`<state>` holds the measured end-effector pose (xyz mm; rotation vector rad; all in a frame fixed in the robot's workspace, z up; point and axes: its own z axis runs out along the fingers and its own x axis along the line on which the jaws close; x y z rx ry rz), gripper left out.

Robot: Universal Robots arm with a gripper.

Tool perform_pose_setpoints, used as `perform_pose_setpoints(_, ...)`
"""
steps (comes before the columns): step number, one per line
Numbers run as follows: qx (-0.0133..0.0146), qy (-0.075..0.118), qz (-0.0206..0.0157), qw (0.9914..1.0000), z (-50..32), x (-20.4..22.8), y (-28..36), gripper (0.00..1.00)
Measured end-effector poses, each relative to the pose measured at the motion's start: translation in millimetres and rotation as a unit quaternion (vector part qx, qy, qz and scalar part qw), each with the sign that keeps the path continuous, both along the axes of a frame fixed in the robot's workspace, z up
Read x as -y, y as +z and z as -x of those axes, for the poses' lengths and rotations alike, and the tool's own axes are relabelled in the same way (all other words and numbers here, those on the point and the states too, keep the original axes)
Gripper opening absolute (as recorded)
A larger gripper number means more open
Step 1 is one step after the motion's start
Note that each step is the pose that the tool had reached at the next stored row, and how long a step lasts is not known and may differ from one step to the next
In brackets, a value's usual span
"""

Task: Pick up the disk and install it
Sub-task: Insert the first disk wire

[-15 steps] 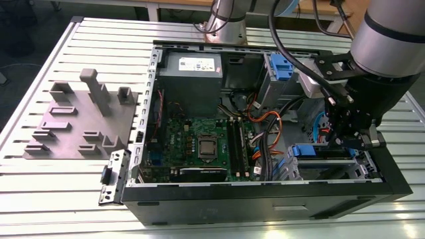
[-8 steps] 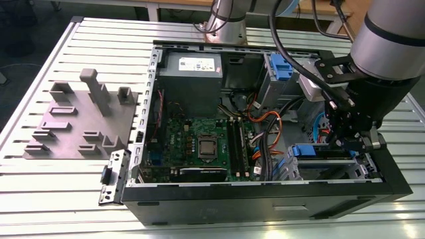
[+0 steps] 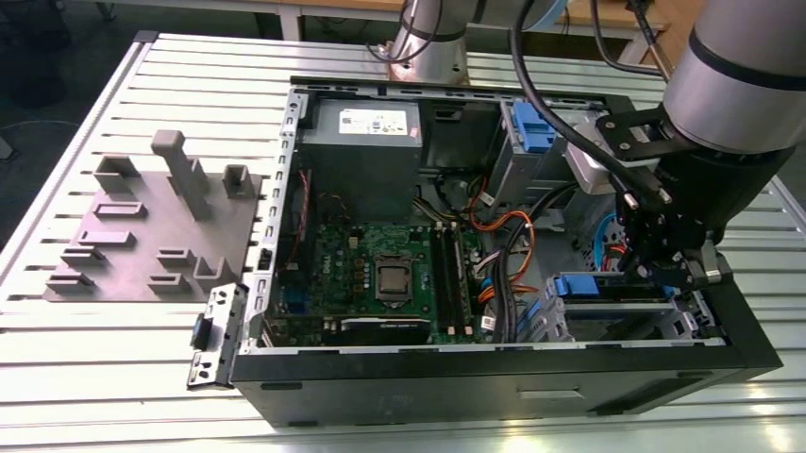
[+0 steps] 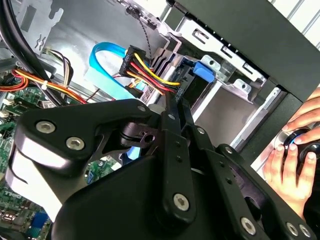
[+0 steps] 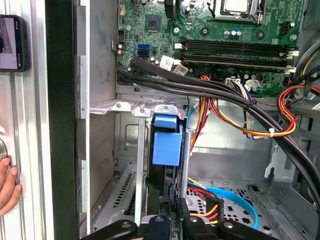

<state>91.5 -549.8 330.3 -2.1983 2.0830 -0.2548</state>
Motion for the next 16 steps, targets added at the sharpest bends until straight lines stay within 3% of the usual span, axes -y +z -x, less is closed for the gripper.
perform_pose_setpoints(5, 0.0024, 0.0, 0.0, 1.0, 0.3, 0.0, -1.4, 0.16)
perform_pose_setpoints(16, 0.0042, 0.0, -0.0002, 0.99999, 1.5, 0.2, 0.0, 0.16)
